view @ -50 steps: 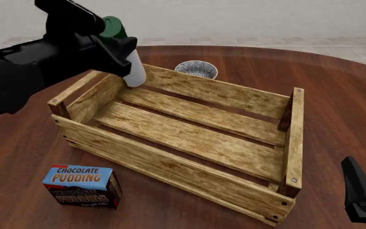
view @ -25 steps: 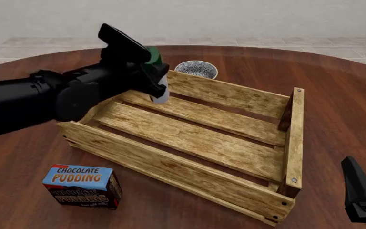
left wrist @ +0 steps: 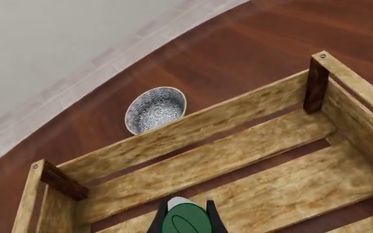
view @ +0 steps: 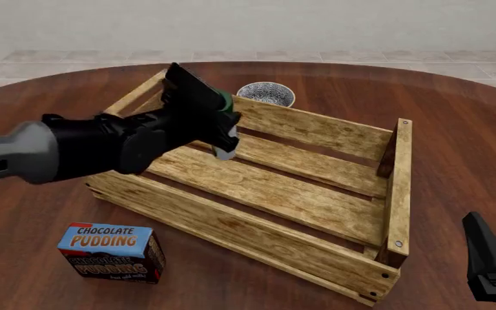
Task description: Pick up the salad dressing and put it in the tray.
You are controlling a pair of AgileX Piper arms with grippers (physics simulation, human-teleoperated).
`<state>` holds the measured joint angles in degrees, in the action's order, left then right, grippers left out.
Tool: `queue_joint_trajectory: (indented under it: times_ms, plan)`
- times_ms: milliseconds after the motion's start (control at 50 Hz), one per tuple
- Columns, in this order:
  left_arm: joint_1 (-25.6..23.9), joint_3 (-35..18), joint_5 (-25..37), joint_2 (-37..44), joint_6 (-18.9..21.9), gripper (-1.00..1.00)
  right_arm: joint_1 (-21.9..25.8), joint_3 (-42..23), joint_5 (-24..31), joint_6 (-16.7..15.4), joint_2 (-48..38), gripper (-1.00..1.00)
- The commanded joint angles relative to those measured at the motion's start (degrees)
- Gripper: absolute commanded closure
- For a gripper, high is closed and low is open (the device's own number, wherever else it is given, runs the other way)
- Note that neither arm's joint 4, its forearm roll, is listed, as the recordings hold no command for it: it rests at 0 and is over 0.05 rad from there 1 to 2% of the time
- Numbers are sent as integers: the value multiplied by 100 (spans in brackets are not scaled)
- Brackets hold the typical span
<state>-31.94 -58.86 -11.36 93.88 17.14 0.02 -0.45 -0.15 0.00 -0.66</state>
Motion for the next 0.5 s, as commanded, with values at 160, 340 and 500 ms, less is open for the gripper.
queue_joint_trajectory:
  times_ms: [160,340,500]
  plan:
    - [37,-64,-197,427,82,100,-1,0,0,0,0,-100]
    - [50,-97,-256,659,31,100,-2,0,0,0,1,-100]
    - [48,-99,-280,789,-18,100,0,0,0,0,-1,-100]
